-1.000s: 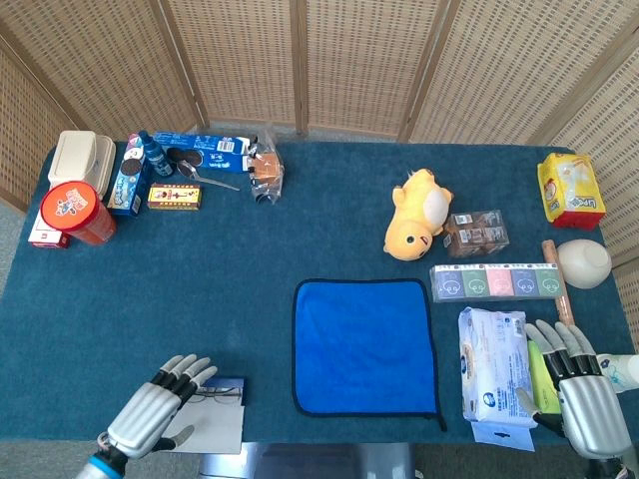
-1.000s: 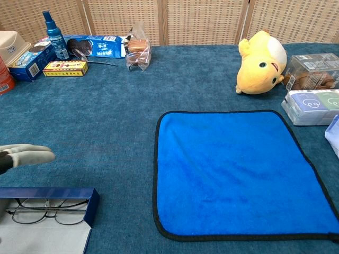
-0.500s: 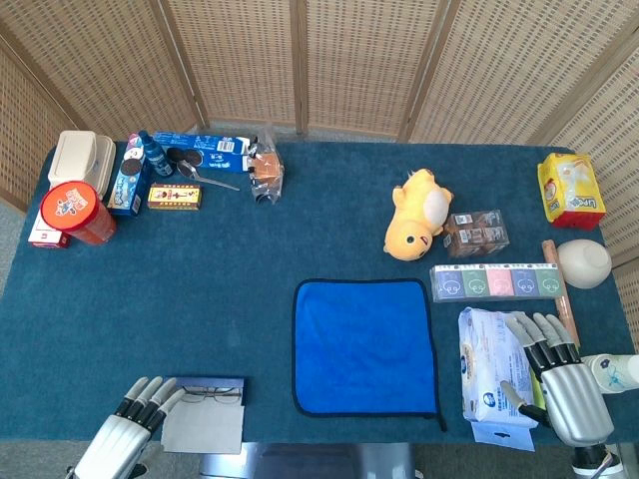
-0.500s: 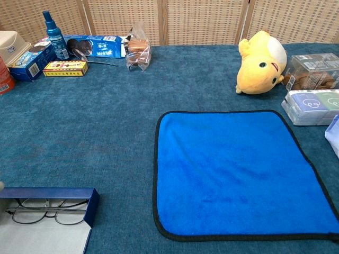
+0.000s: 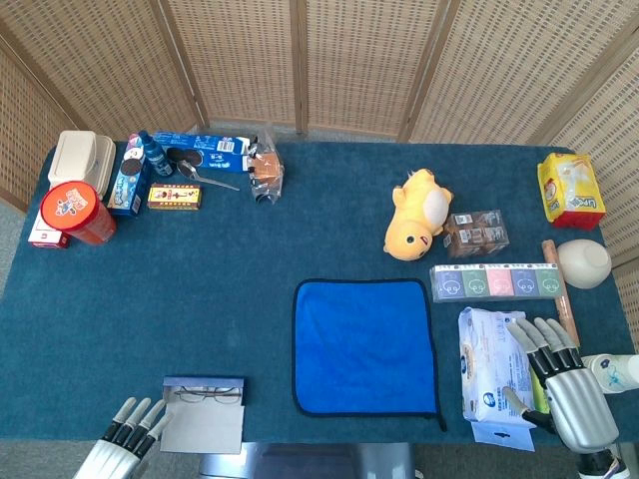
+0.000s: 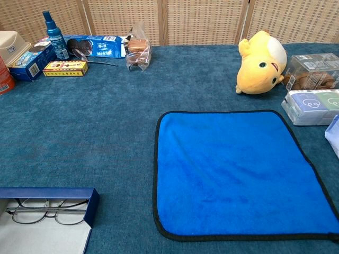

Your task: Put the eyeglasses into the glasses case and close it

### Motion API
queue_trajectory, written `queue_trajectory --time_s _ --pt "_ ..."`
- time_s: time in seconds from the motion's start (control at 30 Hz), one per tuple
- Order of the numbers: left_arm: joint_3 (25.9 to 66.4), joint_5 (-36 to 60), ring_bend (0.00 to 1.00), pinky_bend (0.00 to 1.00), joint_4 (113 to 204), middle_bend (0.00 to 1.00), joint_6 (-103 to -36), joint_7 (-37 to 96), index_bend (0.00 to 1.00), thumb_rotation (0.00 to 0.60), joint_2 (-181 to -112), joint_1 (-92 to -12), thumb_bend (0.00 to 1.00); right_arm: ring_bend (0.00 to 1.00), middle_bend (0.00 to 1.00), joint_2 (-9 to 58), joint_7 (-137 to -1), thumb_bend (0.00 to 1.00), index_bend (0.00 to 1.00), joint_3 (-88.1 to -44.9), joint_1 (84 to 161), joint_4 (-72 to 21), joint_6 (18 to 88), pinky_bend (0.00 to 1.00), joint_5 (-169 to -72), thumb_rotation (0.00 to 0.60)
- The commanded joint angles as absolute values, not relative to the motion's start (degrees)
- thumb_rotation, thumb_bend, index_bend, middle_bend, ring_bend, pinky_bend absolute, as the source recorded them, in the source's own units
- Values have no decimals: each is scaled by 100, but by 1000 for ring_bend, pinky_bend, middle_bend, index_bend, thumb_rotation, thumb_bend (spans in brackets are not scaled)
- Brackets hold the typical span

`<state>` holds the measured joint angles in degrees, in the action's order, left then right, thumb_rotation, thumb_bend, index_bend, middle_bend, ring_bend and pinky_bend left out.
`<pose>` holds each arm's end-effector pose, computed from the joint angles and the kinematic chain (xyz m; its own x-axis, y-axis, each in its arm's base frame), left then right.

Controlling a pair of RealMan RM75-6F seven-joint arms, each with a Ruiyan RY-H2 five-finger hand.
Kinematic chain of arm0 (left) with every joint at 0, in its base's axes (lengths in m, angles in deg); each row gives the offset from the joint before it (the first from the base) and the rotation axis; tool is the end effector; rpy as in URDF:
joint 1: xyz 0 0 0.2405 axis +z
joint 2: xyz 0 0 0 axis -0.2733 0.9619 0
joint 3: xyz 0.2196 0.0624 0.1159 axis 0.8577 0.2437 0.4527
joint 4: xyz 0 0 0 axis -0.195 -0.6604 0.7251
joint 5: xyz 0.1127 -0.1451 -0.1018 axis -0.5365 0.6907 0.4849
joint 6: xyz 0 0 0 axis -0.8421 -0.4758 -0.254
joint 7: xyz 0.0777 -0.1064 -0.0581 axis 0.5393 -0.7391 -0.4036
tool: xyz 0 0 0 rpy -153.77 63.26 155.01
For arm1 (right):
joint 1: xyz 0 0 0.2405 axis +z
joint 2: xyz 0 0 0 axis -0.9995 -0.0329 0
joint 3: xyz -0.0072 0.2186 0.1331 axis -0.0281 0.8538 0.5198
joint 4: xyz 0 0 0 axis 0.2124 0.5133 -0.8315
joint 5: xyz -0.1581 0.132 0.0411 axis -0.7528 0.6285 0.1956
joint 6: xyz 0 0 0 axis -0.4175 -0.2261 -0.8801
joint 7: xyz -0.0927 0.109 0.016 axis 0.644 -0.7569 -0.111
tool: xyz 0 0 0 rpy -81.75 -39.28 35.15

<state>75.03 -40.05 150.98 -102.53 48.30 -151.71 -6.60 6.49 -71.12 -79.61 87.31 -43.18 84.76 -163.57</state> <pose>-0.2965 0.0058 0.0159 0.6365 0.1408 0.7583 0.7282 -0.4337 -0.5307 -0.2782 -0.1244 0.1466 0.3043 0.0217 0.9523 -0.9199 -0.2528 0.2997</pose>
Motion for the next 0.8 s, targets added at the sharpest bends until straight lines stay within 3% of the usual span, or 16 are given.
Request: queue_trajectory --time_s 0.03,0.37,0.8 --pt "7453 -4086 0 12 14801 0 -10383 4814 0 600 -15332 -550 292 0 90 643 -7139 282 72 -7977 8737 -4296 8490 84 -16381 600" --pt "7303 -4076 0 10 14232 0 -10375 4952 0 600 -15711 -424 297 0 90 574 -7389 283 72 -8024 8669 -4113 8719 84 -16401 600" --pt "7296 -4185 0 10 14394 0 -10141 5225 0 600 -15808 -511 301 0 90 452 -7713 281 71 -8048 8588 -3931 9003 84 -16420 600"
